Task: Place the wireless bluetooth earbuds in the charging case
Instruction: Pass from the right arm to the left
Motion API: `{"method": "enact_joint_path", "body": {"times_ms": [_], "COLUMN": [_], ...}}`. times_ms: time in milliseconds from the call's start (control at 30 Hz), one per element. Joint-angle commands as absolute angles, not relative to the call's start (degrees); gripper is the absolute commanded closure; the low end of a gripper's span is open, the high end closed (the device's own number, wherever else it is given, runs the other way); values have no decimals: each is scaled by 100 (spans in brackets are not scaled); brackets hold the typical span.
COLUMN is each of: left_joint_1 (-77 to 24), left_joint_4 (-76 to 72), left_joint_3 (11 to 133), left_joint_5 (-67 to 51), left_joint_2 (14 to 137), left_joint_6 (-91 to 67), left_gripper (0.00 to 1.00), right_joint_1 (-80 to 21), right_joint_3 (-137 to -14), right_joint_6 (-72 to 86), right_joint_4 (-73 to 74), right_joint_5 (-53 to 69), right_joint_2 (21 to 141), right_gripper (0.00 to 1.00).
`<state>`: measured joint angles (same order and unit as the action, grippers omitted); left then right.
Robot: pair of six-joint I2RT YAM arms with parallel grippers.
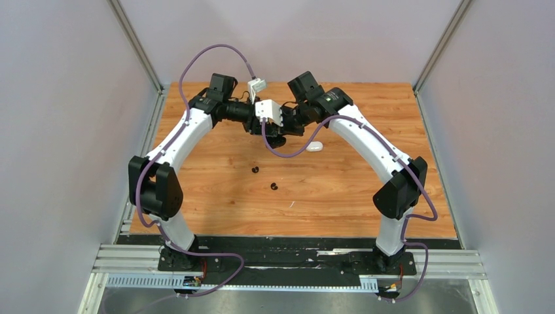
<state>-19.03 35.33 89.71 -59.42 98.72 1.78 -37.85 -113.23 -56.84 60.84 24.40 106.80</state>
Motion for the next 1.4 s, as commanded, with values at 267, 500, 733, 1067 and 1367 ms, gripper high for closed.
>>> {"method": "enact_joint_path", "body": {"times_ms": [267, 500, 733, 1067, 1367], "left_joint_1": [-1907, -1907, -1892, -1853, -1744], "left_joint_4": [3543, 3542, 3423, 3180, 3070], "left_joint_3": [8994, 8998, 8917, 8712, 8613], "left_joint_5": [-6058, -6147, -6127, -5894, -5785], "left_joint_2": [9930, 9950, 9860, 9560, 9421], "left_joint_6": [301, 344, 367, 503, 533], "left_gripper": [62, 86, 100, 100, 100], "right_joint_1": [-3844, -3850, -3863, -3852, -3707], "right_joint_3": [-11658, -11633, -11533, -11409, -11167], "right_joint_6": [-5596, -5590, -5541, -5308, -5143], "right_joint_4": [6125, 6075, 5987, 5790, 5767], "right_joint_5": [2558, 2509, 2352, 2148, 2061], "right_joint_2": [10686, 10679, 10696, 10492, 10064], "right_gripper": [100, 100, 100, 81, 75]}}
